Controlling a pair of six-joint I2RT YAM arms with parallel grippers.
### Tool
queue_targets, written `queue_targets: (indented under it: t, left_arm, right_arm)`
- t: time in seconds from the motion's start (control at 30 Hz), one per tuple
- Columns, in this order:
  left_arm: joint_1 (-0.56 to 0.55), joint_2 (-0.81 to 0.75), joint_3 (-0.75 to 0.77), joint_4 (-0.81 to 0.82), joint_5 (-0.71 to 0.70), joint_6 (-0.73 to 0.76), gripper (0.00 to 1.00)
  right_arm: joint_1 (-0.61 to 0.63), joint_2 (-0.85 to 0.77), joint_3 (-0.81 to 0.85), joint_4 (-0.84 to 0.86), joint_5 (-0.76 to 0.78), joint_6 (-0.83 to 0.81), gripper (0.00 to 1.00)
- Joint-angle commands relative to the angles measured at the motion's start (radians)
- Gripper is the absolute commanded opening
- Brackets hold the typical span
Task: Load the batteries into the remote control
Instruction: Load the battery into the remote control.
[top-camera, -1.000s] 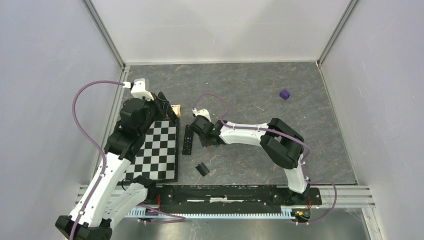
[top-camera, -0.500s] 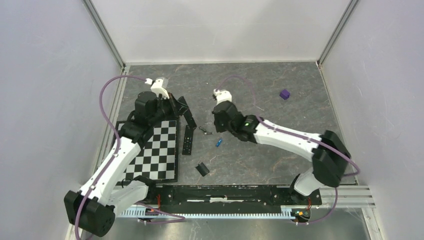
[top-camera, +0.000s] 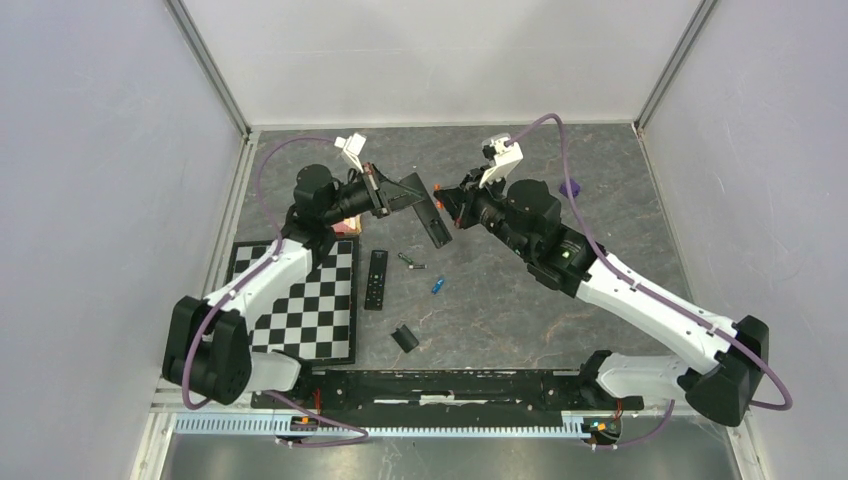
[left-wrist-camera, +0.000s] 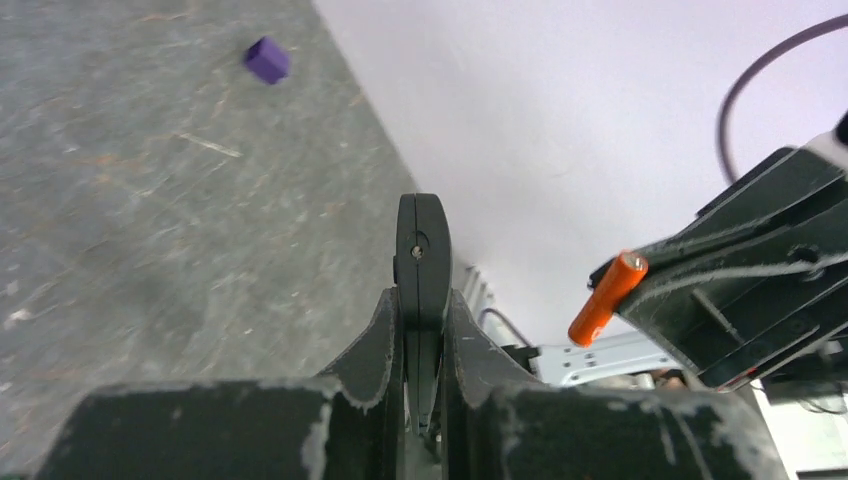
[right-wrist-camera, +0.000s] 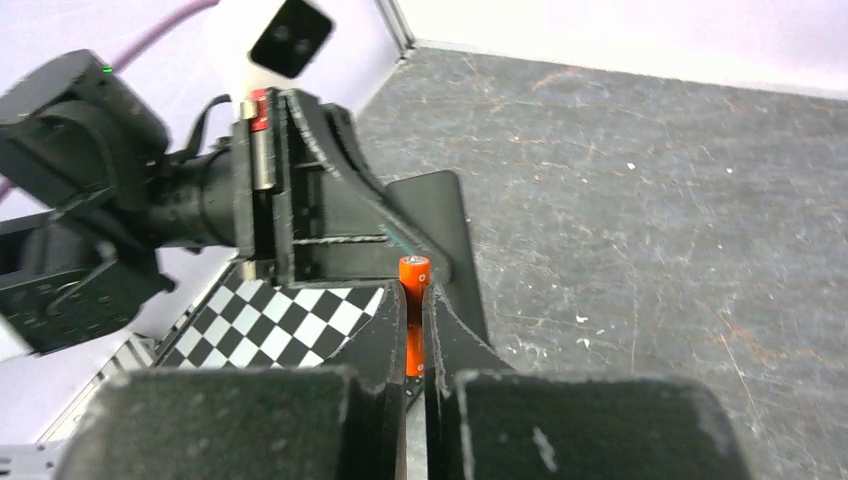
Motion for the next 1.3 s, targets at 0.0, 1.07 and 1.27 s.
queue_targets:
  t: [0.0,1.07,1.27]
  left_arm:
    - [0.005,0.059,0.06,0.358,0.131,-0.287,0.02]
    - [0.023,0.169,0.182,0.528,0.196,-0.602,0.02]
    - [0.022,0.164,0.177,0.518,0.197,-0.591,0.02]
  right_arm:
    - [-0.002,-0.048,-0.025,0.087,-0.065,-0.065,0.04]
    - [-0.016,-0.133,-0.109,0.104,-0.23,-0.171,0.07]
    - [-0.016,-0.13,-0.09,0.051,-0.242,-0.164,0.23]
